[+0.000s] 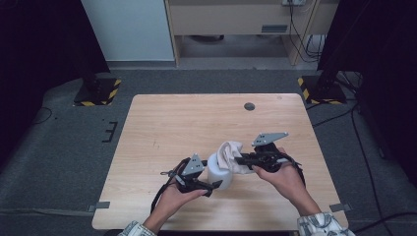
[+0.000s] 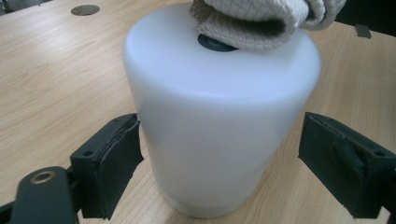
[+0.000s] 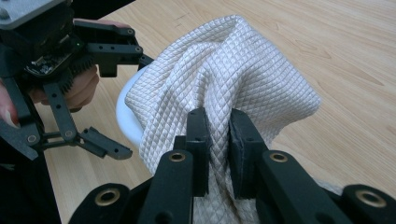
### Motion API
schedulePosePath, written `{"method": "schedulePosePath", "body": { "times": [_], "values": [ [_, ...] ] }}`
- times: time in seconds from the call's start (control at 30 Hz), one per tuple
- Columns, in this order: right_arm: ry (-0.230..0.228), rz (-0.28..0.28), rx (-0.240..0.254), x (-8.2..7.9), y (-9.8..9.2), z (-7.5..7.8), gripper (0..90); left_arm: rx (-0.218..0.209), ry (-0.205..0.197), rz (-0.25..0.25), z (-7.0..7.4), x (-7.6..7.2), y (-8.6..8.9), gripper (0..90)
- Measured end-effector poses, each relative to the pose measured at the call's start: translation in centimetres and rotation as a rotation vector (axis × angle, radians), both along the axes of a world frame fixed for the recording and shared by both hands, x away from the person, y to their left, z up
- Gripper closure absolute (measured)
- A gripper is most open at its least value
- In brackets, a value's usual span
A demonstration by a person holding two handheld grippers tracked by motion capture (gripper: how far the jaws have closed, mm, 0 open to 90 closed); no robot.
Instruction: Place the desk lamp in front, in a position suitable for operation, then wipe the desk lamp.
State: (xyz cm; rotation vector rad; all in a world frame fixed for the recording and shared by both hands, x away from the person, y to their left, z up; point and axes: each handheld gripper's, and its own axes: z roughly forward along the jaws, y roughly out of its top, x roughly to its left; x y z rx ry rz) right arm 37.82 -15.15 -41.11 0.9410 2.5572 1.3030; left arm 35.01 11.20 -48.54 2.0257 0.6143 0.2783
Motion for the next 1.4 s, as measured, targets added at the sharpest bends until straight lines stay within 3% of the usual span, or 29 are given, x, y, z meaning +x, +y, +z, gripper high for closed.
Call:
{"method": "schedulePosePath", "body": {
  "times": [0.2,0.23,0.37,0.5,0.53,0.63,0.7,0.87,1.17,1.3,1.4],
  "values": [
    [0.015,0.011,-0.005,1.4,1.5,0.0,79.9,0.000,0.000,0.000,-0.1,0.2,-0.2,12.9],
    [0.018,0.033,-0.005,1.3,2.6,0.0,79.9,0.016,0.001,0.000,-0.3,0.3,-0.3,13.0],
    [0.002,0.094,-0.018,-0.1,3.8,0.1,79.9,0.022,-0.002,-0.006,-0.3,0.2,-0.4,13.0],
    [-0.007,0.100,-0.028,-1.1,3.2,0.3,79.9,0.013,-0.005,-0.006,-0.3,0.1,-0.4,13.2],
    [-0.007,0.090,-0.033,-1.5,2.5,0.3,80.0,-0.007,0.006,-0.029,-0.3,0.1,-0.5,13.1],
    [-0.005,0.073,-0.035,-1.3,1.6,0.3,80.0,0.014,-0.007,0.002,-0.2,0.2,-0.3,13.1],
    [0.012,0.034,-0.029,-0.4,0.5,0.1,80.0,0.017,-0.007,0.001,-0.2,0.2,-0.3,13.1],
    [0.022,0.017,-0.024,0.9,0.3,0.0,79.9,0.012,-0.005,0.001,-0.2,0.2,-0.3,13.0],
    [-0.001,0.047,-0.058,2.4,4.0,0.4,79.8,0.014,-0.009,0.003,-0.1,0.1,-0.2,13.4],
    [-0.012,0.095,-0.084,1.6,5.9,0.4,79.8,0.017,-0.014,0.000,-0.1,0.1,-0.2,13.5],
    [-0.014,0.118,-0.086,1.1,6.2,0.5,79.8,0.018,-0.013,0.000,-0.1,0.1,-0.2,13.5]
  ]
}}
